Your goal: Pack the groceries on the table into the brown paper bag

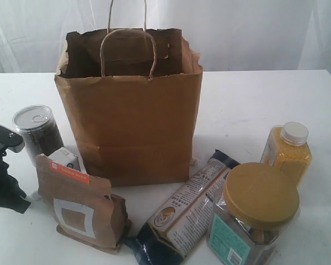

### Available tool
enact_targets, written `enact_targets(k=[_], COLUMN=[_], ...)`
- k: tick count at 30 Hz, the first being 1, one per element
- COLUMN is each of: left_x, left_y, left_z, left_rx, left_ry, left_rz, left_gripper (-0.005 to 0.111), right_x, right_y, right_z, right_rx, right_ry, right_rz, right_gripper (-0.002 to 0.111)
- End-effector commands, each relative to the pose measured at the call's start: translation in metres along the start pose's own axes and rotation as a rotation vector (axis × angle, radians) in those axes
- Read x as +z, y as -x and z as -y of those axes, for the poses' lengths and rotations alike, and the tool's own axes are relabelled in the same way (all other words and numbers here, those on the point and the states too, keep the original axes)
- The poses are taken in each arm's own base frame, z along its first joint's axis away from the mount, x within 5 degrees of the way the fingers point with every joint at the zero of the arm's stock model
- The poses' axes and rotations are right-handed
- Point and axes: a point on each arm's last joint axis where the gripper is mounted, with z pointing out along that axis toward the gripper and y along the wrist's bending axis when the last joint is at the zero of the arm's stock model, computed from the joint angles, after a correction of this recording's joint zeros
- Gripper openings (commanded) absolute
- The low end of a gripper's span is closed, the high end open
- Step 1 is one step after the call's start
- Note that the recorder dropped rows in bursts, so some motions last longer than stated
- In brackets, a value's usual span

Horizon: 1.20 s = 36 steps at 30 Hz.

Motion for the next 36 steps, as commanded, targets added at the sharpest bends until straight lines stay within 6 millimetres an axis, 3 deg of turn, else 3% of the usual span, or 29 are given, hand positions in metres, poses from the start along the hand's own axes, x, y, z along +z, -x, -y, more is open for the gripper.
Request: enact_targets(k=[1,12,15,16,17,18,19,20,22,23,25,26,31,36], left_x=[-0.010,-0.100,-0.154,-0.163,-0.187,-0.199,-0.223,-0.232,-0.268,-0.275,-0.277,-0.268,-0.214,-0.183], left_y=[0.011,0.045,0.053,0.056,0.067,0.072,0.087,0.094,0.128,0.138,0.154,0.161,0.175,0.176], left_z=[0.007,0.028,0.041,0.042,0.044,0.045,0.049,0.049,0.051,0.048,0.042,0.037,0.030,0.029], left_rx=[0.005,0.135,0.231,0.247,0.273,0.286,0.323,0.337,0.305,0.263,0.244,0.236,0.274,0.349], left_ry=[-0.101,-0.323,-0.399,-0.391,-0.357,-0.339,-0.305,-0.281,-0.264,-0.279,-0.313,-0.352,-0.571,-0.696], left_rz=[-0.007,0.031,0.053,0.075,0.169,0.231,0.398,0.484,0.933,1.076,1.278,1.319,1.242,1.197], left_gripper=[0.000,0.000,0.000,0.000,0.000,0.000,0.000,0.000,0.000,0.000,0.000,0.000,0.000,0.006], right_x=[0.000,0.000,0.000,0.000,0.000,0.000,0.000,0.000,0.000,0.000,0.000,0.000,0.000,0.000], right_y=[0.000,0.000,0.000,0.000,0.000,0.000,0.000,0.000,0.000,0.000,0.000,0.000,0.000,0.000], right_z=[0.000,0.000,0.000,0.000,0.000,0.000,0.000,0.000,0.000,0.000,0.000,0.000,0.000,0.000], right_rx=[-0.001,-0.001,-0.001,-0.001,-0.001,-0.001,-0.001,-0.001,-0.001,-0.001,-0.001,-0.001,-0.001,-0.001], right_ry=[-0.008,-0.008,-0.008,-0.008,-0.008,-0.008,-0.008,-0.008,-0.008,-0.008,-0.008,-0.008,-0.008,-0.008], right_rz=[0.004,0.004,0.004,0.004,0.004,0.004,0.004,0.004,0.004,0.004,0.004,0.004,0.004,0.004], right_gripper=[0.000,0.000,0.000,0.000,0.000,0.000,0.000,0.000,0.000,0.000,0.000,0.000,0.000,0.000])
